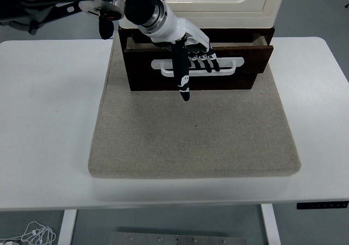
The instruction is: Open the drawer under the combination cabinet
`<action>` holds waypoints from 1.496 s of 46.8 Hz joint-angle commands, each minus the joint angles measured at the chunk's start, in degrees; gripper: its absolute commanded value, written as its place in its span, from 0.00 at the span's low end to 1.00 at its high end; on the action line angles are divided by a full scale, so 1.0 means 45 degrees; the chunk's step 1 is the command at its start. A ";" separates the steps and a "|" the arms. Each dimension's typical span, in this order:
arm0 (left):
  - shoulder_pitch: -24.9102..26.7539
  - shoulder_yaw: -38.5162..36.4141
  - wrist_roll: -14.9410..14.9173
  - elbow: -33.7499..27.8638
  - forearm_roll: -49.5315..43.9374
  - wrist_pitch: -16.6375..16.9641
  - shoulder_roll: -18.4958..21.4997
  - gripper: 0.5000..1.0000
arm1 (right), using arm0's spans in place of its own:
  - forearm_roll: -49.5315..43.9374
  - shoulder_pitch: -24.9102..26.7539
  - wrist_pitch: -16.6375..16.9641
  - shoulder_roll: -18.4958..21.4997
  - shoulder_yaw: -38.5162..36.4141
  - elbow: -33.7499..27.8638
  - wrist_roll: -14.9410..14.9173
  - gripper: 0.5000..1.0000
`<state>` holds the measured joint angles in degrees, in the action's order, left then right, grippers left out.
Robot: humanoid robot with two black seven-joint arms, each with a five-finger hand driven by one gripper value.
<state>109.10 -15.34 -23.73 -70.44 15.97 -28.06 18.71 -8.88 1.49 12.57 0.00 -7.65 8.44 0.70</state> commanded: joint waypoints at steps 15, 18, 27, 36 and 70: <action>0.0170 0.0128 0.0000 -0.0422 -0.0013 -0.0345 0.0236 1.00 | 0.0001 0.0000 0.0000 0.0000 0.0000 0.0000 0.0000 0.85; 0.0189 0.0206 0.0000 -0.0499 -0.0013 -0.0384 0.0334 1.00 | 0.0001 0.0000 0.0000 0.0000 0.0000 0.0000 0.0000 0.85; 0.0287 0.0246 0.0000 -0.0968 -0.0013 -0.0482 0.0510 1.00 | 0.0001 0.0000 0.0000 0.0000 0.0000 0.0000 0.0000 0.85; 0.0365 0.0675 0.0000 -0.1027 -0.0071 -0.0502 0.0647 1.00 | 0.0001 0.0000 0.0000 0.0000 0.0000 0.0000 0.0000 0.85; -0.1079 0.7116 0.0235 0.0983 0.0026 -0.0365 0.1155 1.00 | 0.0001 0.0000 0.0000 0.0000 0.0000 0.0000 0.0000 0.85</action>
<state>106.47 10.90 -22.64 -68.22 15.87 -29.71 24.11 -8.87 1.50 12.57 0.00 -7.65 8.44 0.71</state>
